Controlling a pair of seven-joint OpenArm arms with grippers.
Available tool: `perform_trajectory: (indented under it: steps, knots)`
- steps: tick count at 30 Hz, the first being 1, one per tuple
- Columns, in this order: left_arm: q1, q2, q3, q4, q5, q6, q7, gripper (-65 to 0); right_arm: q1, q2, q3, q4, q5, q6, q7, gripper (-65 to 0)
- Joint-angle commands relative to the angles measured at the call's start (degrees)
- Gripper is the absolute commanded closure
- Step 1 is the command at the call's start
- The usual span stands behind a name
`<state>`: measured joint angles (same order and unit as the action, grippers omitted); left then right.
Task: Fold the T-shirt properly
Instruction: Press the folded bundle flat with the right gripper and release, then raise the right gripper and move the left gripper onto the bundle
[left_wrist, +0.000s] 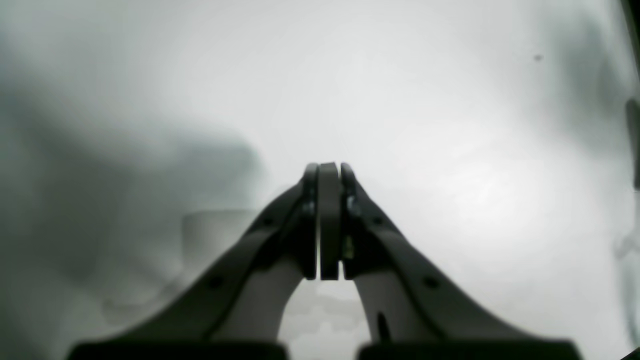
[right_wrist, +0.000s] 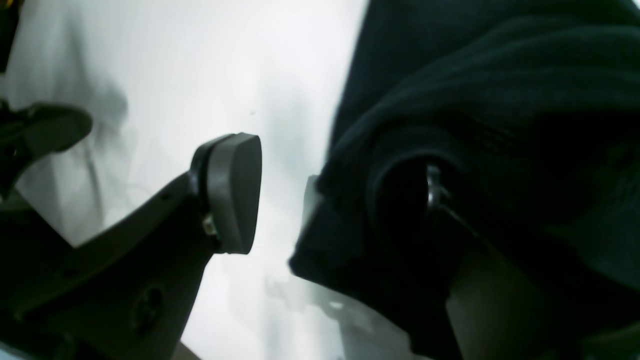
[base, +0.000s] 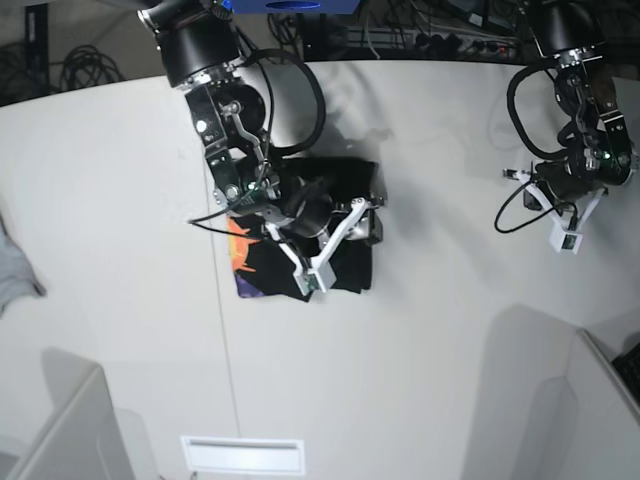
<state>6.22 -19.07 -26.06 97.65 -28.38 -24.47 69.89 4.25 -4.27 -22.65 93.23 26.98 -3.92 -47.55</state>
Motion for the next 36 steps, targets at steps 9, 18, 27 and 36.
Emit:
perform_trajectory:
  steps: [9, 18, 27, 36]
  knots:
    - [-0.72, -0.93, -0.35, 0.95, -0.41, -0.28, -1.01, 0.0, 4.32, -0.61, -9.39, 0.79, 0.93, -4.65, 1.35, -36.9]
    - [-0.99, -0.93, -0.35, 0.86, -0.41, -0.28, -1.10, 0.0, 5.99, 0.19, -17.83, 7.74, 0.75, -4.65, 1.09, -36.9]
    - [-0.55, 0.13, 0.26, 2.00, -1.03, -0.37, -1.10, 0.0, -1.13, 8.01, -3.94, 13.80, 0.75, -4.74, 7.24, -36.5]
    - [-0.90, 8.04, 0.26, 3.41, -10.34, -0.45, -1.18, 0.0, -17.92, 10.30, 18.30, 14.15, 1.11, -4.65, 20.34, 0.0]
